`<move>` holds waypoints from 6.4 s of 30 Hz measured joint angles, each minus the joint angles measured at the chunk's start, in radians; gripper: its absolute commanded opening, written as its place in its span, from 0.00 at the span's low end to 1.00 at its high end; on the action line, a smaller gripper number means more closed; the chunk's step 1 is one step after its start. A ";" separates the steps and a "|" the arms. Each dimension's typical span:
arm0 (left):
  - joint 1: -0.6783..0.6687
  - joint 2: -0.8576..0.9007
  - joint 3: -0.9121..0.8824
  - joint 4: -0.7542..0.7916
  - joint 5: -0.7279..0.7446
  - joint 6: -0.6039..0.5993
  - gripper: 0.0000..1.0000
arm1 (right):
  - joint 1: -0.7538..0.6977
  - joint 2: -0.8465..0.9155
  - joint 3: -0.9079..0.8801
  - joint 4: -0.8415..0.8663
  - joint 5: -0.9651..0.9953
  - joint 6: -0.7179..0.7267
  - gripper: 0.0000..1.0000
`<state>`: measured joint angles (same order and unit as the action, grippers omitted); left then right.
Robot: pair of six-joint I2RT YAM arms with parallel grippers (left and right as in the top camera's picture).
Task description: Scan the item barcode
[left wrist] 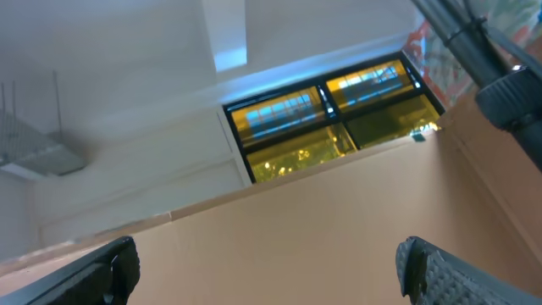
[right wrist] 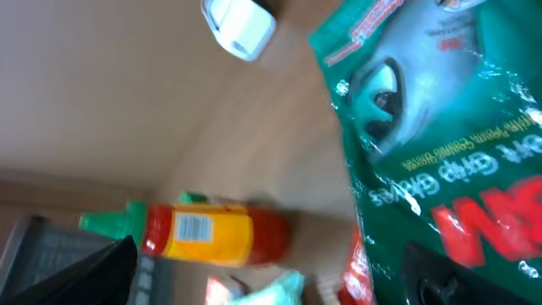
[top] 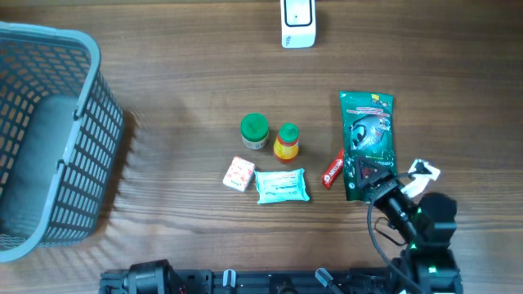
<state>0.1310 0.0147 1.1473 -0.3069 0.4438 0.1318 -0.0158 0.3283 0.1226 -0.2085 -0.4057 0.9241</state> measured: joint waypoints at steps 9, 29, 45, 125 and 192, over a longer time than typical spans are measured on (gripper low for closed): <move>0.000 -0.001 -0.003 -0.208 -0.054 -0.003 1.00 | 0.007 0.404 0.349 -0.273 0.099 -0.214 1.00; 0.000 -0.001 -0.167 -0.501 -0.098 -0.003 1.00 | 0.414 1.095 0.743 -0.414 0.732 -0.257 1.00; -0.018 -0.001 -0.235 -0.481 -0.099 -0.003 1.00 | 0.411 1.445 0.774 -0.186 0.931 -0.492 0.50; -0.130 -0.001 -0.238 -0.883 -0.212 -0.003 1.00 | 0.296 1.022 0.867 -0.781 -0.977 -0.610 0.04; -0.130 -0.001 -0.238 -0.883 -0.212 -0.003 1.00 | 0.296 1.022 0.866 -0.219 0.048 -0.723 0.04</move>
<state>0.0006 0.0135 0.9092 -1.1904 0.2321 0.1284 0.2806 1.3499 0.9882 -0.4274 -0.3580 0.2008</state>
